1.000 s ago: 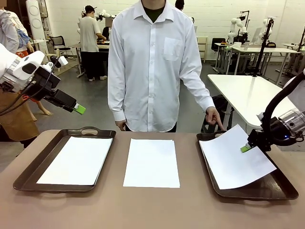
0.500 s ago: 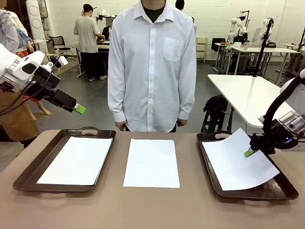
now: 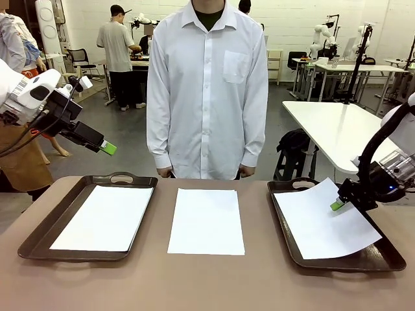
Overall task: Sort the A4 documents.
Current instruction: Place the A4 Paper in the designated Handle tray.
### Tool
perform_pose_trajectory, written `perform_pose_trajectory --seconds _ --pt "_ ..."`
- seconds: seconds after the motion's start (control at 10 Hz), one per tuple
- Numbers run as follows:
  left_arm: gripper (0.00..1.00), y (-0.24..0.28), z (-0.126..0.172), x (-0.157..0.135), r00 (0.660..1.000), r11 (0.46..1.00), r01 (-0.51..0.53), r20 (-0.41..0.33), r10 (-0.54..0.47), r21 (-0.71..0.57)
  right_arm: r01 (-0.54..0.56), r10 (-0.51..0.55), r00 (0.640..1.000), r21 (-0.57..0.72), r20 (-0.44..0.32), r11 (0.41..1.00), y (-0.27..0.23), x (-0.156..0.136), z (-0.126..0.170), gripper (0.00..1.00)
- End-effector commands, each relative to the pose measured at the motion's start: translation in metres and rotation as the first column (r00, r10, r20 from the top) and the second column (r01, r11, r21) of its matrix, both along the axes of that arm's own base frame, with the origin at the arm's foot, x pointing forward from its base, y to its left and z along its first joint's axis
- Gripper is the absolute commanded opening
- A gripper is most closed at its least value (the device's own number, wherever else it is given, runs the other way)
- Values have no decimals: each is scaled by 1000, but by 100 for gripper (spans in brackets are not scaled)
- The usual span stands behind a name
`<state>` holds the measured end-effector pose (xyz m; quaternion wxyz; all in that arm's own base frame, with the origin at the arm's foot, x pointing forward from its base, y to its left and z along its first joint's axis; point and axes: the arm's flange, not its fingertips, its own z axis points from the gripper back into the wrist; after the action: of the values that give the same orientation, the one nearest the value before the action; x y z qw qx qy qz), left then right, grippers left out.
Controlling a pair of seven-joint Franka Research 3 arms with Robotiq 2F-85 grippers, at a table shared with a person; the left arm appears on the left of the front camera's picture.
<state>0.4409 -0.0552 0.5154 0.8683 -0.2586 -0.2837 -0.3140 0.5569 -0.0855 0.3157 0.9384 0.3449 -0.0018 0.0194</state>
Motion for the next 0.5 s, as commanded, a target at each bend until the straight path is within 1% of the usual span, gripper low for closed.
perform_pose_trajectory --seconds 0.0,0.1,0.2,0.3,0.4 --pt "100 1 0 0 1000 1000 0 2 0 -3 12 -13 1000 -43 -6 999 0 -7 3 34" --pt "100 1 0 0 1000 1000 0 2 0 -3 15 -15 1000 -47 -6 999 -1 -8 3 56" --pt "100 1 0 0 1000 1000 0 2 0 -3 20 -20 1000 -82 -1 996 -3 -9 3 53" --pt "100 1 0 0 1000 1000 0 2 0 -3 27 -26 1000 -111 11 993 -5 -9 6 75" --pt "100 1 0 0 1000 1000 0 2 0 -3 31 -29 999 -127 14 991 -7 -10 8 71"
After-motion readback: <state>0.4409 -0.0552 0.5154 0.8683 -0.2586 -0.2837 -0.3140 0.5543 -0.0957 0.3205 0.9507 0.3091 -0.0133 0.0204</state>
